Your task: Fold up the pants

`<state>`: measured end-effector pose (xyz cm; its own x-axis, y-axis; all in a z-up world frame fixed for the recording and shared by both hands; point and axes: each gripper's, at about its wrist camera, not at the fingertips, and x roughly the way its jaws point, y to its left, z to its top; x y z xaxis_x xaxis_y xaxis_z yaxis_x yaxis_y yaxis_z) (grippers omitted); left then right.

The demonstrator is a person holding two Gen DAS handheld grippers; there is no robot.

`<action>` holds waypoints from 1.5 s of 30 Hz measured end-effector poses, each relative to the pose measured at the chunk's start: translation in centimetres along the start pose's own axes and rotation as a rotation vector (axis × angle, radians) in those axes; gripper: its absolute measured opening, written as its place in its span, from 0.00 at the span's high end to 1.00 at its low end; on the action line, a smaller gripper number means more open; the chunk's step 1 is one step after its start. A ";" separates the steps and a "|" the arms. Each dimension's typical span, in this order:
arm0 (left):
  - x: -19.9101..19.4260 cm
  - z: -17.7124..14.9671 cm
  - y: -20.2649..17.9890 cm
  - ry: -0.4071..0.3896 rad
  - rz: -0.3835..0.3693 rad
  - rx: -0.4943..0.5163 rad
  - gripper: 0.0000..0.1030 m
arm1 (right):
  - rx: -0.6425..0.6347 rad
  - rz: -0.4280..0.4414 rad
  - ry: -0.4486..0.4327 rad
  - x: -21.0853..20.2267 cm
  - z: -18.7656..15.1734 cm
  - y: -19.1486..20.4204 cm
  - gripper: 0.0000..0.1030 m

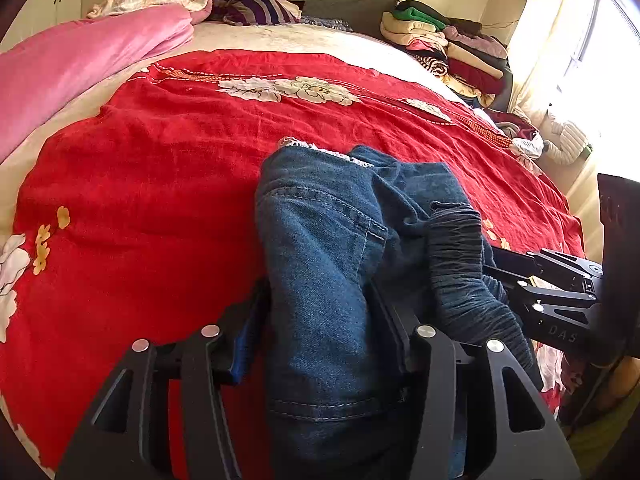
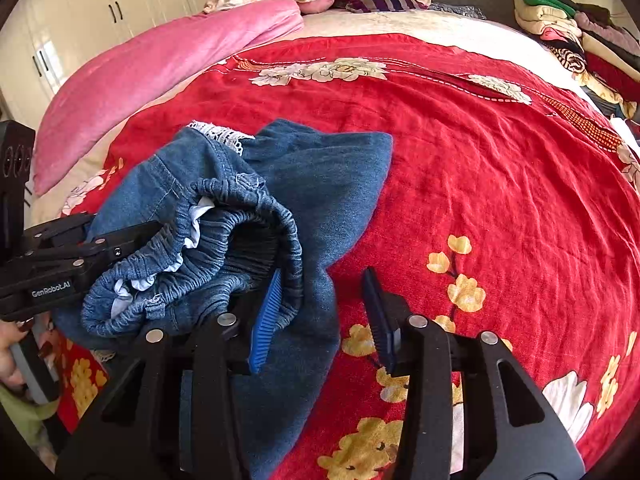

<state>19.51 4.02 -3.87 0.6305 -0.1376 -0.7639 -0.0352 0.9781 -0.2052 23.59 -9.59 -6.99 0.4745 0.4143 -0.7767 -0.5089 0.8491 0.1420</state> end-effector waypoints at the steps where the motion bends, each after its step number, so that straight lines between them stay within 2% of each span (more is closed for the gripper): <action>1: 0.0 0.0 0.0 0.000 0.002 0.002 0.51 | 0.000 0.000 -0.006 -0.2 0.0 0.0 0.65; 6: -0.5 0.0 -0.2 -0.004 0.001 0.008 0.51 | 0.008 -0.012 -0.029 -1.2 0.0 -0.1 0.53; 10: -1.0 -0.1 -0.1 -0.009 0.005 0.004 0.43 | 0.023 -0.017 -0.055 -2.3 -0.2 -0.3 0.40; 15: -2.4 -0.1 -0.1 -0.027 0.009 0.001 0.38 | 0.039 -0.049 -0.107 -4.1 -0.3 -0.4 0.25; 17: -3.4 -0.1 -0.2 -0.043 0.003 -0.002 0.30 | 0.037 -0.044 -0.143 -5.3 -0.4 -0.2 0.19; 19: -4.7 -0.2 -0.3 -0.073 0.016 0.003 0.14 | 0.028 -0.040 -0.188 -6.7 -0.6 0.3 0.12; 21: -6.1 -0.5 -0.6 -0.098 0.018 0.014 0.13 | 0.011 -0.050 -0.230 -8.2 -0.8 1.0 0.10; 22: -6.5 -0.5 -0.7 -0.104 0.020 0.016 0.13 | 0.004 -0.058 -0.244 -8.6 -0.8 1.3 0.09; 24: -7.8 -1.0 -0.8 -0.118 0.029 0.022 0.04 | -0.006 -0.069 -0.273 -9.8 -1.1 1.8 0.09; 29: -10.6 -2.4 -1.1 -0.156 0.038 0.037 0.04 | 0.001 -0.085 -0.352 -12.7 -2.3 2.5 0.09; 36: -13.6 -5.2 -1.4 -0.181 0.064 0.048 0.04 | -0.018 -0.119 -0.410 -15.9 -4.9 3.6 0.09; 45: -15.7 -9.2 -1.2 -0.182 0.089 0.041 0.04 | -0.041 -0.141 -0.395 -17.6 -8.6 5.1 0.09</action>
<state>2.56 3.58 2.76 0.7561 -0.0234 -0.6541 -0.0681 0.9911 -0.1141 6.48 -15.38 2.12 0.7765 0.3953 -0.4907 -0.4434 0.8961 0.0201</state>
